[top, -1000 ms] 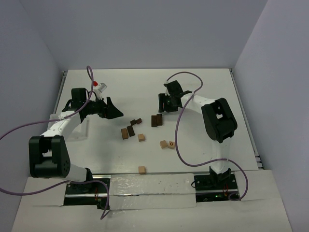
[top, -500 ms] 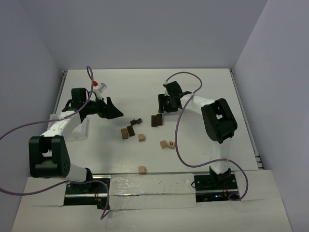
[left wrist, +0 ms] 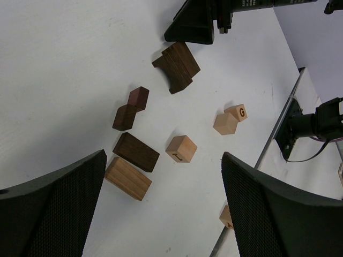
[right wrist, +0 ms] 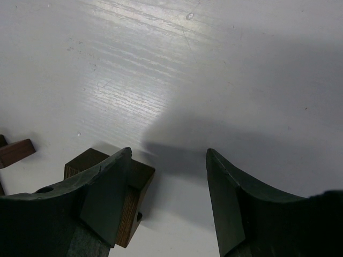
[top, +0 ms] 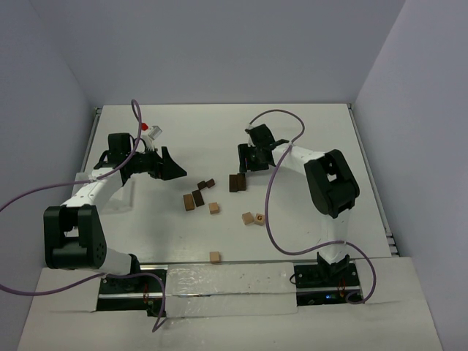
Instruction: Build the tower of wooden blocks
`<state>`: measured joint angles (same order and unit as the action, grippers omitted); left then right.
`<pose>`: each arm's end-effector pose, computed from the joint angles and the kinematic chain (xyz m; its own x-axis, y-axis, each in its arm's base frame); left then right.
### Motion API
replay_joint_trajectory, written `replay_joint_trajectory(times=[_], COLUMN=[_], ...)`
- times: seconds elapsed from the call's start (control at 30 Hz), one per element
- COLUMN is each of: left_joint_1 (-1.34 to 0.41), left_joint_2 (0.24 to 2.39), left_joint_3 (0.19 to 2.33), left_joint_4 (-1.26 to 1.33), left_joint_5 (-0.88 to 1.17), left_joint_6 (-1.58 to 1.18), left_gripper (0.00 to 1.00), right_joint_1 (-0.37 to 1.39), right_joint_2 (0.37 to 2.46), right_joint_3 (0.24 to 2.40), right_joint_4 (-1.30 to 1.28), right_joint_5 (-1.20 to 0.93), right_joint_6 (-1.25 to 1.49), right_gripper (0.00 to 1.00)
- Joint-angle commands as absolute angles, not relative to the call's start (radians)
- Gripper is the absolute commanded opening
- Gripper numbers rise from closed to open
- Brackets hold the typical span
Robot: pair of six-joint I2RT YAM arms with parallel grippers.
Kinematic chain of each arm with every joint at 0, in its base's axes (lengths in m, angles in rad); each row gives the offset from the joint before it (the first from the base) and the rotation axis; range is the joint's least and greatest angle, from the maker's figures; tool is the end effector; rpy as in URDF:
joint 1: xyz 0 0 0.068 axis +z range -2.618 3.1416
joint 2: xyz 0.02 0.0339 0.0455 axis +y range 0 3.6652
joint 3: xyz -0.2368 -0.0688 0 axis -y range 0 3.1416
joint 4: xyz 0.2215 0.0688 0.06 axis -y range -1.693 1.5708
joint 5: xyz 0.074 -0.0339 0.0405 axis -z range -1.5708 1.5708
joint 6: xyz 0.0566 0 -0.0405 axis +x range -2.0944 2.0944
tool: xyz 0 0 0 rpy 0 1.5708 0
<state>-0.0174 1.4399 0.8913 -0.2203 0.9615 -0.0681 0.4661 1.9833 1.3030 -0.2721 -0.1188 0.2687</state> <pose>0.2850 -0.0514 0.2100 -0.7344 -0.0262 -0.6782 0.5505 0.5615 -0.6178 0.3546 0.1859 0.1317 -0.8365 -0.1258 -0.5333 -0.2962 0.9226 0.2470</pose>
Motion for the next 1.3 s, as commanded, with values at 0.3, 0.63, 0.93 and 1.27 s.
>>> replay_joint_trajectory(times=[0.3,0.63,0.93,1.27], left_joint_1=[-0.009,-0.009,-0.008,-0.002], left_joint_2=[1.422,1.422,1.414,1.442], left_joint_3=[0.913,0.915,0.933,1.055], left_joint_4=[-0.183,-0.183,-0.203,-0.357], left_joint_5=[0.981,0.978,0.948,0.893], left_joint_6=[-0.072,-0.074,-0.050,0.121], left_gripper=[0.94,0.96,0.99,0.99], right_joint_1=[0.492,0.491,0.436,0.302], right_joint_2=[2.000,2.001,2.012,2.031], right_joint_3=[1.241,1.247,1.396,1.690], right_joint_4=[-0.388,-0.388,-0.418,-0.471], right_joint_5=[-0.118,-0.120,-0.156,-0.141], right_joint_6=[0.273,0.277,0.293,0.251], right_gripper=[0.66,0.68,0.73,0.86])
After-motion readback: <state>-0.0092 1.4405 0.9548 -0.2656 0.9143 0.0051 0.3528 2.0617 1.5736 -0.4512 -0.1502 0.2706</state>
